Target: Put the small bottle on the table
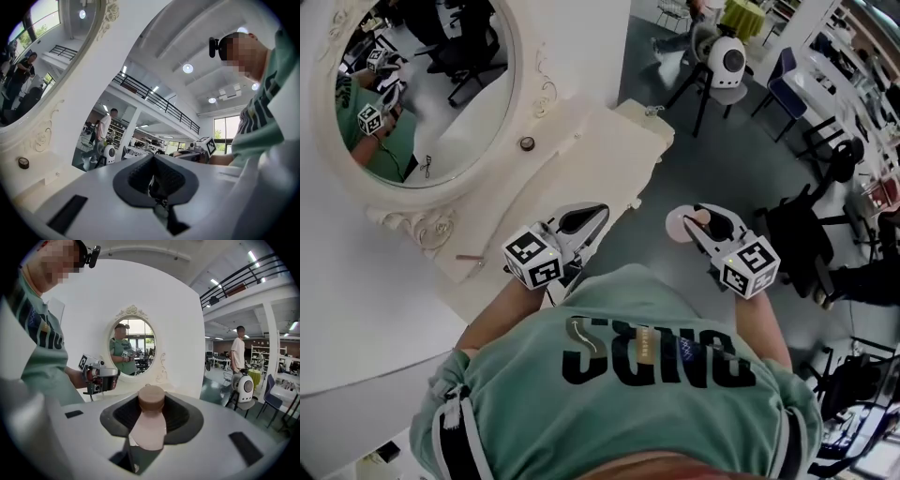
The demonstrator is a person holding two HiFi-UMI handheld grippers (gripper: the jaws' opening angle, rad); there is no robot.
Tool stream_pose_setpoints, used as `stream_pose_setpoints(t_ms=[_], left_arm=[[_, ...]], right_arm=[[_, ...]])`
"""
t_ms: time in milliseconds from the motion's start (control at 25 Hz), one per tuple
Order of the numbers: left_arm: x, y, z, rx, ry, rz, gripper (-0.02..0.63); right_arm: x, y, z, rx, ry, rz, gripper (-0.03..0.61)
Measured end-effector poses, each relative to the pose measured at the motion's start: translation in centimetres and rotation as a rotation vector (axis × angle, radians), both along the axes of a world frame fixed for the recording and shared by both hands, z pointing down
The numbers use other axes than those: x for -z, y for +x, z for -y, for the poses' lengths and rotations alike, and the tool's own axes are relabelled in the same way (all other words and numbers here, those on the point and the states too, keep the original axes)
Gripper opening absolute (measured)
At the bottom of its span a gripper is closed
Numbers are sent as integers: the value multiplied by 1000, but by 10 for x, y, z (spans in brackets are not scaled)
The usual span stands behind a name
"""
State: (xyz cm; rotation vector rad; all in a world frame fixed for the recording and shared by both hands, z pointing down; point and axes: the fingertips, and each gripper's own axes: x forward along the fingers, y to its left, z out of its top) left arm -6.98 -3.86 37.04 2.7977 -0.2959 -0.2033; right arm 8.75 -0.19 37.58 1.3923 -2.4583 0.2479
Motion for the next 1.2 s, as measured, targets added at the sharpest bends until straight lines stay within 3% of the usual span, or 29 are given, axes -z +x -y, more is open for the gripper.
stream_pose_setpoints(t_ms=[280,560,920,1200], left_arm=[[-12,-19,32,-20,-56,-20,8],[-16,-33,52,26,-78,-34,8],[-17,-36,78,215,-68,3,8],[-18,20,121,385,-47,34,8]], right_arm=[[5,-15,42,-9,-38,-19,127],[2,-24,73,30,-55,-26,127],[-2,-8,132,178,-32,2,127],[-4,48,192,310,-8,43,127]])
